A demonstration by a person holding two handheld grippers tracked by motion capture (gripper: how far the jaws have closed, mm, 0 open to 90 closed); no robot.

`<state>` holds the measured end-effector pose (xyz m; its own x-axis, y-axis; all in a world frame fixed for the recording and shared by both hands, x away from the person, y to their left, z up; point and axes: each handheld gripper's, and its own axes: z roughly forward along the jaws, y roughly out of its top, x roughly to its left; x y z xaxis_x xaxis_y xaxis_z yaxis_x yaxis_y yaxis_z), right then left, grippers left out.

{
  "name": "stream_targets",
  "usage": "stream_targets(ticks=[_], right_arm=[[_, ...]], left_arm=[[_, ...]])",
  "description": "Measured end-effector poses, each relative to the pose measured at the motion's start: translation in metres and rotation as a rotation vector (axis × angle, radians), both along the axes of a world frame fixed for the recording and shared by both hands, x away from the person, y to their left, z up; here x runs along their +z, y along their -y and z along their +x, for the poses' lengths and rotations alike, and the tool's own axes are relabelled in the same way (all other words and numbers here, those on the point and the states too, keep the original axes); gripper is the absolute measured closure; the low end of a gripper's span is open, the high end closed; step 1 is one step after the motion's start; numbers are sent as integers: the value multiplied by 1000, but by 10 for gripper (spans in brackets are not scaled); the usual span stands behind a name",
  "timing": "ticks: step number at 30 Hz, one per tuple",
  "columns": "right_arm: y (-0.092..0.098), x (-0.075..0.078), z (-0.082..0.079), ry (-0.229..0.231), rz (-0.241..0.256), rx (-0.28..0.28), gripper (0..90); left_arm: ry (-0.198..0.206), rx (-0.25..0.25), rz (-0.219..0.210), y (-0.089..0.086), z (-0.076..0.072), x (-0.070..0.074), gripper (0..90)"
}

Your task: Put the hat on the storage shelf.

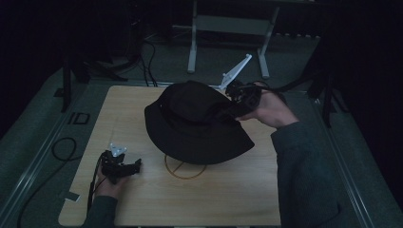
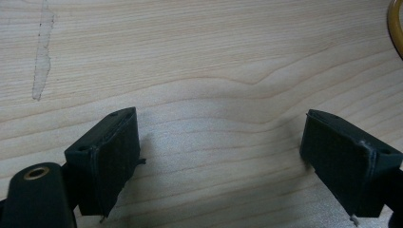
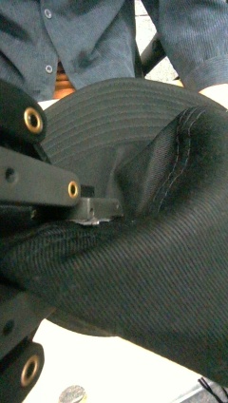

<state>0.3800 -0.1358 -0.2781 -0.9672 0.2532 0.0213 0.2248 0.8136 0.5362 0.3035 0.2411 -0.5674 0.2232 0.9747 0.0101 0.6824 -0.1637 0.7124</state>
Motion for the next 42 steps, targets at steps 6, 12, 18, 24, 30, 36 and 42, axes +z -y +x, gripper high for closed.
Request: stream_targets(ticks=[6, 12, 18, 24, 30, 36, 42], right_arm=[[-8, -7, 3, -11, -23, -9, 787], [-20, -20, 3, -30, -99, -6, 742], [-26, -20, 4, -21, -78, -1, 694], [-25, -16, 5, -27, -46, -13, 593], [-32, -15, -1, 15, -31, 23, 596], [-34, -19, 4, -28, -60, -25, 409], [-29, -19, 5, -29, -80, -100, 233]], left_arm=[[-2, -2, 2, 0, 0, 0, 134], [-2, -2, 1, 0, 0, 0, 134], [-1, -2, 1, 0, 0, 0, 134], [-2, -6, 0, 0, 0, 0, 134], [-1, -7, -1, 0, 0, 0, 134], [-1, -7, -1, 0, 0, 0, 134], [-2, -8, 0, 0, 0, 0, 134]])
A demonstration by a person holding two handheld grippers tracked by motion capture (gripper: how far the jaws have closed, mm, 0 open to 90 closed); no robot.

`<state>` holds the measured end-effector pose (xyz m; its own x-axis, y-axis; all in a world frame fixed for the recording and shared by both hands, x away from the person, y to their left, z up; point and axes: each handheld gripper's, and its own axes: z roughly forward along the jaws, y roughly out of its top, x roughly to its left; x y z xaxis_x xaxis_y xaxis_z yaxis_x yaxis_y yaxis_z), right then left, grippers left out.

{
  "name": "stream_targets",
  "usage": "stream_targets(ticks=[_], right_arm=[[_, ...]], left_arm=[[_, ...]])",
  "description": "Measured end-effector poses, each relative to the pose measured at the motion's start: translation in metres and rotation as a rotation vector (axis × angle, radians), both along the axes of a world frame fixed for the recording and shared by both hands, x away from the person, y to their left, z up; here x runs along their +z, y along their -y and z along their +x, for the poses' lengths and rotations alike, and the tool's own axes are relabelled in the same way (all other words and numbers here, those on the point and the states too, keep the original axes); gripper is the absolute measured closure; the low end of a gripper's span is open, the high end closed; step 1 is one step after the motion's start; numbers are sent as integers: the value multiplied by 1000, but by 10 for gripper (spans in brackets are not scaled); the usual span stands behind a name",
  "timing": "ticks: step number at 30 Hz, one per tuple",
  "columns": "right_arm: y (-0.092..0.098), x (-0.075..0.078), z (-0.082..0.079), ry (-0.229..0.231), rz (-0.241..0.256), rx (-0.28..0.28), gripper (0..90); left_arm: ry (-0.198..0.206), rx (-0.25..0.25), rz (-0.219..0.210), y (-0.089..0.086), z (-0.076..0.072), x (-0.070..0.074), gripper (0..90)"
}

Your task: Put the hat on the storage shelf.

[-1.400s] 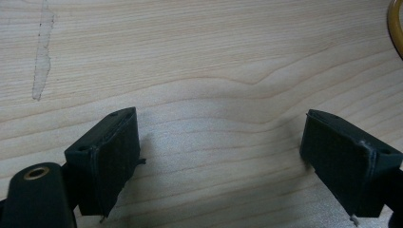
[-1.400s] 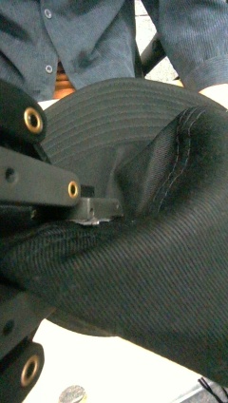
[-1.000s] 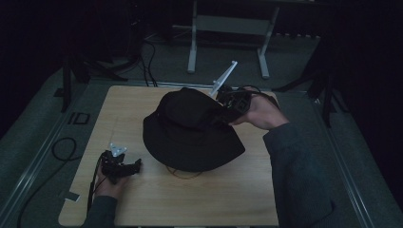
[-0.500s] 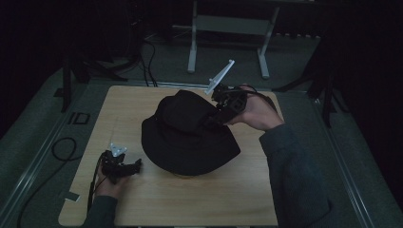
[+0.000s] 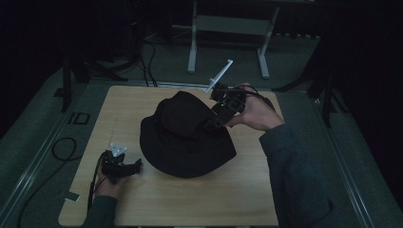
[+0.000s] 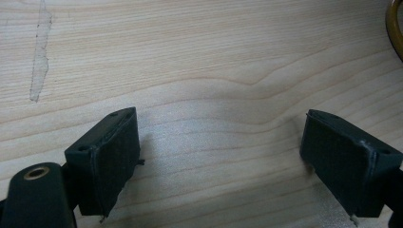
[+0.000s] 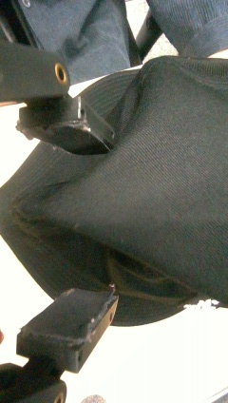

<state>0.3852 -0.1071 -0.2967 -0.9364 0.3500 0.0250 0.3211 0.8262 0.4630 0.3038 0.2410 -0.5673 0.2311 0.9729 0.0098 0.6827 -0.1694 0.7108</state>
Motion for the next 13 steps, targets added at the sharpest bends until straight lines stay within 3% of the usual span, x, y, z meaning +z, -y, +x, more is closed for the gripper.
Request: stream_targets(ticks=[6, 13], right_arm=[[10, 0, -1, 13, -13, -36, 150], [26, -6, 0, 9, -9, -57, 129]], left_arm=[[0, 0, 0, 0, 0, 0, 134], [0, 0, 0, 0, 0, 0, 134]])
